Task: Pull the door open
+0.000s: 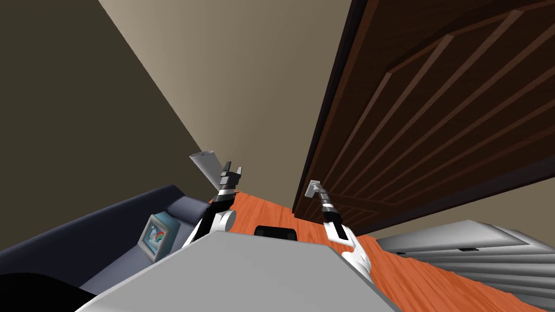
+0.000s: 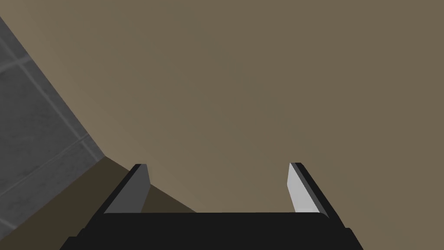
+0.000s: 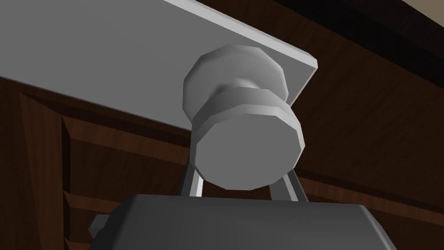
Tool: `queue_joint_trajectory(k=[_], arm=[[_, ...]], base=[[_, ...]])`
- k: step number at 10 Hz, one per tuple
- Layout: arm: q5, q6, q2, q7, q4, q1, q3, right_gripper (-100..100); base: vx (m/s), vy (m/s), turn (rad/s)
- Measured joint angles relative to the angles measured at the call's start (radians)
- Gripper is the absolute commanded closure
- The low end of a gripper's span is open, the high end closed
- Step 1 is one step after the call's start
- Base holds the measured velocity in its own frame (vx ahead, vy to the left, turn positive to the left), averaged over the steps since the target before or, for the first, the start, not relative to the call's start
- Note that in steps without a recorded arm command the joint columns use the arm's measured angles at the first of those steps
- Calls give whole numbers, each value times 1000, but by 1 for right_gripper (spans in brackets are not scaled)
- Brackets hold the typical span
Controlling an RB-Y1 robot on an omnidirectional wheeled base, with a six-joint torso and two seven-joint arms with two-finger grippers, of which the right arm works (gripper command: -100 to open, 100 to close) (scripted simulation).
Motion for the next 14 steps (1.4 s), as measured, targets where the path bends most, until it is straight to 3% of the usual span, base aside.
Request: queue_joint_trajectory(k=[3, 10, 12, 14], arm=[[-79, 18, 5, -64, -18, 10, 12, 100], [-263, 32, -4, -217, -1, 5, 39, 100], [-325, 51, -6, -268, -10, 6, 47, 100], [-381, 40, -2, -312, 5, 3, 58, 100]], base=[[-78, -53, 131], [-60, -26, 89], [-87, -49, 134], [-65, -21, 106]])
